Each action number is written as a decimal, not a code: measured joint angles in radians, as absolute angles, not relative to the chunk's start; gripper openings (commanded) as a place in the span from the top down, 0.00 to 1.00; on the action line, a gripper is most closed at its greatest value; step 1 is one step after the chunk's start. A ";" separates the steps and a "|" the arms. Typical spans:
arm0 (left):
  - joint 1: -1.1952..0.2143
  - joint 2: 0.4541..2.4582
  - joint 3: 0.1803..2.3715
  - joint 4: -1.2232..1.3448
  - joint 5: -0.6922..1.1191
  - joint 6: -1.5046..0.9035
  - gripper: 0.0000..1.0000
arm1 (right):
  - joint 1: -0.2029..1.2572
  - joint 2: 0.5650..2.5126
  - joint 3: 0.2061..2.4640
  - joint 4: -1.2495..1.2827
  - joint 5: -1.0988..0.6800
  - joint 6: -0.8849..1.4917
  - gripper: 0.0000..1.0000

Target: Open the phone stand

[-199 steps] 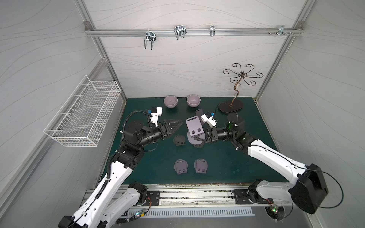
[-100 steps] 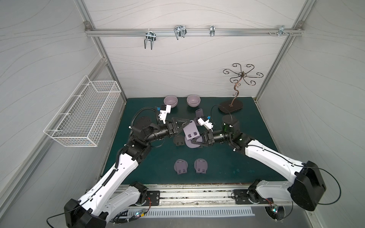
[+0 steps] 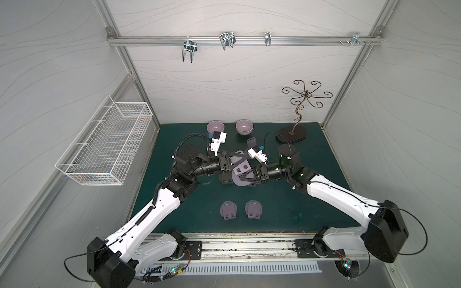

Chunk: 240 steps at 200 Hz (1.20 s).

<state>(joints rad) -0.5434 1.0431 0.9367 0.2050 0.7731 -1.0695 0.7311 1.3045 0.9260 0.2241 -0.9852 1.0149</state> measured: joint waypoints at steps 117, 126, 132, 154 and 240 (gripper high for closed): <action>-0.550 1.160 1.285 -0.260 0.835 -0.503 1.00 | 0.731 1.336 0.916 0.411 -0.977 1.118 1.00; -0.550 1.185 1.315 -0.305 0.842 -0.439 1.00 | 0.728 1.345 0.899 0.451 -0.976 1.151 1.00; -0.550 1.203 1.331 -0.332 0.847 -0.395 1.00 | 0.726 1.350 0.888 0.473 -0.976 1.171 1.00; -0.548 1.262 1.373 -0.416 0.855 -0.258 1.00 | 0.711 1.362 0.846 0.527 -0.977 1.237 1.00; -0.528 1.311 1.379 -0.374 0.903 -0.110 1.00 | 0.654 1.338 0.888 0.367 -0.993 1.248 1.00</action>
